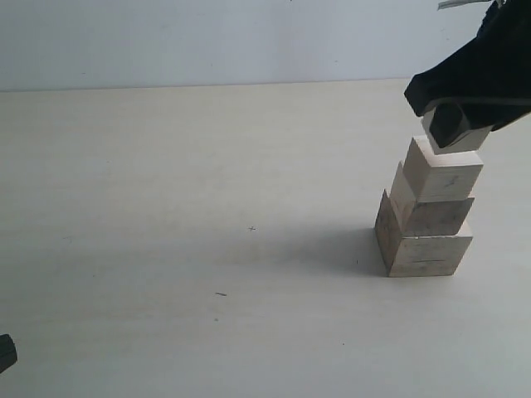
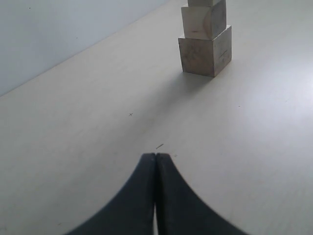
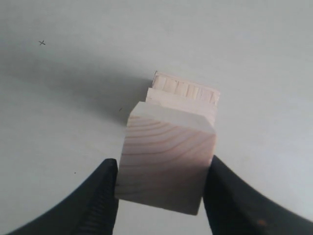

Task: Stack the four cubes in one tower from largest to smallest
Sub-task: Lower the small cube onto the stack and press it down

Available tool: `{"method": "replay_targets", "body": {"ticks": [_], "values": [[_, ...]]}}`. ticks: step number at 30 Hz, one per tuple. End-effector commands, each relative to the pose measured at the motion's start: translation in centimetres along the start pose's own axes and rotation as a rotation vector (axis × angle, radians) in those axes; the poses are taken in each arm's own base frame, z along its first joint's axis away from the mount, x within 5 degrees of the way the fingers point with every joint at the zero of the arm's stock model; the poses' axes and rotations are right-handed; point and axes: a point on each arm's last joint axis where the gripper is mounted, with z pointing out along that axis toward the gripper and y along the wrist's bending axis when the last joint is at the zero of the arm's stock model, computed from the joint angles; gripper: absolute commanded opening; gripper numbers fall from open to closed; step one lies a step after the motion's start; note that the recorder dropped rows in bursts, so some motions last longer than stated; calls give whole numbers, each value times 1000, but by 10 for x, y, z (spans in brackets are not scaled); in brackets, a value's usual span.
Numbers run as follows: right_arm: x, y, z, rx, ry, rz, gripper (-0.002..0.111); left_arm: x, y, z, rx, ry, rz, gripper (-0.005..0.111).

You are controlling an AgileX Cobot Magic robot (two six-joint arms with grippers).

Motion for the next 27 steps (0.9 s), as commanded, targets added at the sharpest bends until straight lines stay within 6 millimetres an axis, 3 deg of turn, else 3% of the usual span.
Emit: {"method": "replay_targets", "body": {"ticks": [1, 18, 23, 27], "values": [[-3, -1, 5, 8, -6, -23, 15, -1, 0, -1, -4, -13, -7, 0], [-5, 0, 12, 10, 16, -74, 15, -1, 0, -1, -4, -13, -7, 0], [-3, -12, 6, -10, 11, -32, 15, -1, 0, -1, -4, -13, -7, 0], [1, -7, -3, -97, -12, -71, 15, -1, 0, -1, -4, -13, -7, 0]]}}
